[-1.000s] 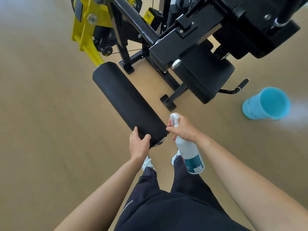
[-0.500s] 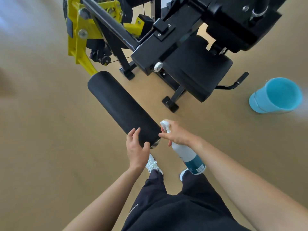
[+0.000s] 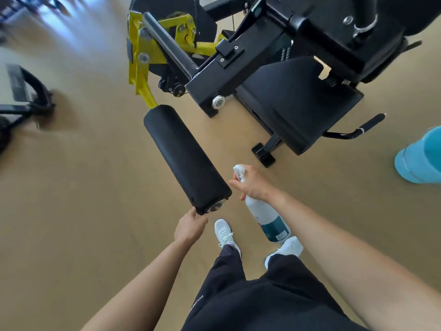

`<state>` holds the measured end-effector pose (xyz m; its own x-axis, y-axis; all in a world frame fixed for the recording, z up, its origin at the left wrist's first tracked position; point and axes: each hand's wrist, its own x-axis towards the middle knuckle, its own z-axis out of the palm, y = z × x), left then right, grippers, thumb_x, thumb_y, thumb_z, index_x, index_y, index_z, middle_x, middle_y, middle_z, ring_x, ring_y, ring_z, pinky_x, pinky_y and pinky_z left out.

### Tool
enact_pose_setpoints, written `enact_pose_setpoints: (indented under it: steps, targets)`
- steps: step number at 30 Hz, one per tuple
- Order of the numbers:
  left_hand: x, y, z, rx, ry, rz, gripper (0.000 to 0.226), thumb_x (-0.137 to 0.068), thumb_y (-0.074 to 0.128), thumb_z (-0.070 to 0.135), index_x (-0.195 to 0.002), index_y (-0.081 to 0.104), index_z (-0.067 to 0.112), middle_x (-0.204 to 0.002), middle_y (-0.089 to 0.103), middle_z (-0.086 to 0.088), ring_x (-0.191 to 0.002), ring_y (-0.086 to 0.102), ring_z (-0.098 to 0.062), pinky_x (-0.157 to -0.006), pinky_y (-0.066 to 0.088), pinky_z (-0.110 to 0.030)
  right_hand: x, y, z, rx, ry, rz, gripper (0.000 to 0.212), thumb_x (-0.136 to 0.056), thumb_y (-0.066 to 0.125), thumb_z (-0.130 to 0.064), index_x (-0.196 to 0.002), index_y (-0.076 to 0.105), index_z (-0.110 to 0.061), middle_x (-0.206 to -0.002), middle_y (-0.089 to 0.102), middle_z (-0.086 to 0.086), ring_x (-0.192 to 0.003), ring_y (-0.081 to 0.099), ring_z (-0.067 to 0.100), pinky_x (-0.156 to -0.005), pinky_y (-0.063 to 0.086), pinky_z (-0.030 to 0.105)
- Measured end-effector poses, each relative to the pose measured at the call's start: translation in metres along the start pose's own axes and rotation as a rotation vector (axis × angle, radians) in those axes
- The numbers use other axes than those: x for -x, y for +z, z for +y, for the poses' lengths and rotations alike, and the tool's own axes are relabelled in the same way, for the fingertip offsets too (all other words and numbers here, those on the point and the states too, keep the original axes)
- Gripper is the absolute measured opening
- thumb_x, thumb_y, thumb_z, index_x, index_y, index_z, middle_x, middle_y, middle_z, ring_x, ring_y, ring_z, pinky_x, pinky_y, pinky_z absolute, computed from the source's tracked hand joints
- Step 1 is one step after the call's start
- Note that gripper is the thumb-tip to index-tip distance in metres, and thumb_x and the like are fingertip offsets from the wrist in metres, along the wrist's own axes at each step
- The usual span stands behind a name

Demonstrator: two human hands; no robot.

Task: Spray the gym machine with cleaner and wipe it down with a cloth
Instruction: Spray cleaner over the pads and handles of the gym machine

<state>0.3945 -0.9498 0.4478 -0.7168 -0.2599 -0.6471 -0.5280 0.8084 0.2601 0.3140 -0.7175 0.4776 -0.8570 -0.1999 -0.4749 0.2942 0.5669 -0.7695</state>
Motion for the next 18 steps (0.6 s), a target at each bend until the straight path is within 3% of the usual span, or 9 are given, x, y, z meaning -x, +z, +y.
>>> enact_pose_setpoints:
  steps: [1, 3, 7, 10, 12, 14, 18]
  targets:
    - [0.004, 0.0, 0.004, 0.052, -0.022, 0.016, 0.053, -0.094, 0.051, 0.029, -0.147, 0.049, 0.033, -0.133, 0.064, 0.0, -0.113, 0.063, -0.027, -0.086, 0.054, -0.034, 0.002, -0.002, -0.001, 0.019, 0.002, 0.003, 0.028, -0.097, 0.069, -0.031, -0.085, 0.056, -0.009, -0.075, 0.07, 0.005, -0.052, 0.072, 0.017, -0.069, 0.058, 0.041]
    - [0.012, -0.001, 0.013, 0.069, 0.022, 0.11, 0.057, -0.095, 0.053, 0.025, -0.151, 0.046, 0.034, -0.144, 0.06, 0.002, -0.125, 0.059, -0.025, -0.086, 0.047, -0.029, 0.004, -0.006, 0.002, 0.032, -0.003, 0.003, 0.032, -0.097, 0.068, -0.03, -0.086, 0.057, -0.002, -0.072, 0.07, 0.009, -0.05, 0.072, 0.017, -0.07, 0.058, 0.041]
    - [0.015, 0.007, 0.034, 0.076, 0.161, 0.163, 0.066, -0.097, 0.057, 0.024, -0.159, 0.036, 0.031, -0.168, 0.029, 0.008, -0.149, 0.037, -0.017, -0.109, 0.039, -0.03, 0.005, -0.016, 0.012, 0.017, -0.018, -0.068, 0.027, -0.097, 0.07, -0.03, -0.083, 0.054, -0.012, -0.074, 0.068, 0.004, -0.052, 0.073, 0.018, -0.067, 0.058, 0.039]
    - [0.012, 0.011, 0.041, -0.058, 0.2, 0.052, 0.072, -0.098, 0.054, 0.026, -0.164, 0.024, 0.03, -0.172, 0.007, 0.015, -0.154, 0.027, -0.012, -0.105, 0.041, -0.029, 0.003, -0.019, 0.018, 0.0, -0.038, -0.112, 0.019, -0.095, 0.072, -0.029, -0.094, 0.056, -0.019, -0.088, 0.068, 0.001, -0.055, 0.073, 0.018, -0.058, 0.057, 0.032]
    - [0.012, 0.014, 0.037, -0.166, 0.187, 0.018, 0.077, -0.097, 0.051, 0.026, -0.165, 0.015, 0.031, -0.172, -0.001, 0.018, -0.154, 0.026, -0.011, -0.096, 0.048, -0.029, 0.0, -0.018, 0.02, 0.019, -0.046, -0.118, 0.018, -0.096, 0.071, -0.029, -0.095, 0.056, -0.019, -0.089, 0.069, 0.001, -0.055, 0.073, 0.018, -0.059, 0.057, 0.034]
    - [0.014, 0.015, 0.033, -0.22, 0.157, 0.012, 0.079, -0.096, 0.049, 0.026, -0.165, 0.01, 0.036, -0.172, -0.003, 0.019, -0.15, 0.034, -0.012, -0.084, 0.052, -0.029, -0.002, -0.015, 0.02, 0.041, -0.033, -0.097, 0.022, -0.096, 0.071, -0.032, -0.089, 0.055, -0.017, -0.083, 0.07, 0.001, -0.053, 0.073, 0.018, -0.063, 0.057, 0.036]
    - [0.019, 0.01, 0.039, -0.281, 0.054, 0.015, 0.072, -0.098, 0.042, 0.03, -0.164, 0.013, 0.035, -0.172, 0.01, 0.012, -0.15, 0.035, -0.02, -0.098, 0.052, -0.039, -0.001, -0.015, 0.021, 0.016, -0.01, -0.069, 0.027, -0.097, 0.07, -0.033, -0.084, 0.058, -0.012, -0.071, 0.072, 0.005, -0.051, 0.072, 0.016, -0.072, 0.061, 0.038]
